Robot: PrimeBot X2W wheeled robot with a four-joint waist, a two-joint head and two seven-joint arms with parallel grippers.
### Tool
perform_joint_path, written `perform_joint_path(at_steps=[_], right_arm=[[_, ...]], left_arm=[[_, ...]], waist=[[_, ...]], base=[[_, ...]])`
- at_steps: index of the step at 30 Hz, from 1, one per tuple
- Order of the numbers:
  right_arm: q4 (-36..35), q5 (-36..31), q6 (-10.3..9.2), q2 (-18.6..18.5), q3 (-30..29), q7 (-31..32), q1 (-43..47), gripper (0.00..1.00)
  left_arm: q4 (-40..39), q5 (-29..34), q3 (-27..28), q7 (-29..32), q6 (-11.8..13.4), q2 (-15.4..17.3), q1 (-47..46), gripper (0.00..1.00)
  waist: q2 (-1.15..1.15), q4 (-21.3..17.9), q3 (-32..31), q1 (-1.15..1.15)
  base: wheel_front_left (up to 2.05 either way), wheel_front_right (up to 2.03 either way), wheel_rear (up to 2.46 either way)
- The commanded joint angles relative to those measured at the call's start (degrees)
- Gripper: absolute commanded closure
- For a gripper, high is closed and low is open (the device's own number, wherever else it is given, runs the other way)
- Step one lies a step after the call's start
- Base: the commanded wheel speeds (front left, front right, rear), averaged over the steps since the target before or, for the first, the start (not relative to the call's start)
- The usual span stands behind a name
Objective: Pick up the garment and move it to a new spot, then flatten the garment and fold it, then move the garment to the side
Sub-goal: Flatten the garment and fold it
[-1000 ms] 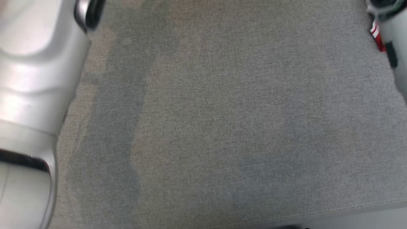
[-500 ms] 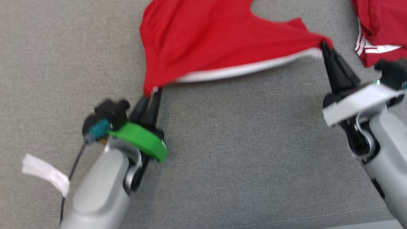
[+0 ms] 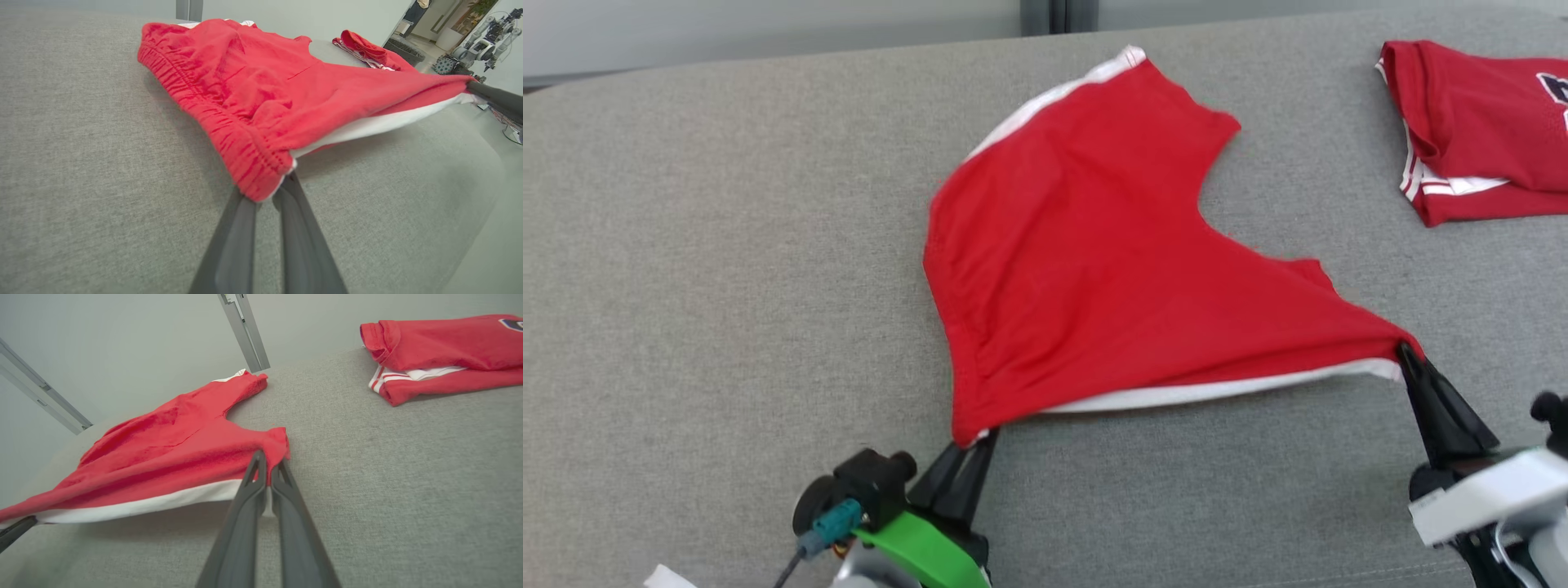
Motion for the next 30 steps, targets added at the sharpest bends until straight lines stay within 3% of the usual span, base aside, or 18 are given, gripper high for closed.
perform_joint_path(at_steps=[1,6,12,19,30], right_arm=[[-0.8,-0.2,-0.07,0.4,-1.1,-0.1,1.9,1.0],[-2.7,-0.9,-0.06,1.7,-3.6,-0.1,5.0,1.0],[-2.4,-2.0,-0.07,2.2,-4.5,0.4,-0.6,1.0],[2.8,-2.6,-0.07,1.1,-3.0,1.7,-14.7,1.0],[19.3,-5.2,-0.06,-0.9,6.4,6.1,-42.5,1.0]], left_arm=[[-1.1,0.2,-0.3,0.7,0.5,1.0,1.7,1.0],[-5.2,-0.1,-1.4,2.5,0.9,1.9,3.6,1.0],[-5.6,0.3,-0.7,1.3,0.4,1.6,0.5,1.0],[-2.2,1.2,-0.5,0.3,-0.9,-0.9,-7.0,1.0],[6.2,0.4,1.4,-1.0,-2.3,-6.6,-20.5,1.0]], waist=[[0.0,0.2,-1.2,0.0],[0.0,0.0,-1.3,0.0],[0.0,0.2,0.1,0.0],[0.0,2.1,3.6,0.0],[0.0,8.6,11.2,0.0]], base=[[0.0,0.0,0.0],[0.0,0.0,0.0],[0.0,0.0,0.0],[0.0,0.0,0.0],[0.0,0.0,0.0]])
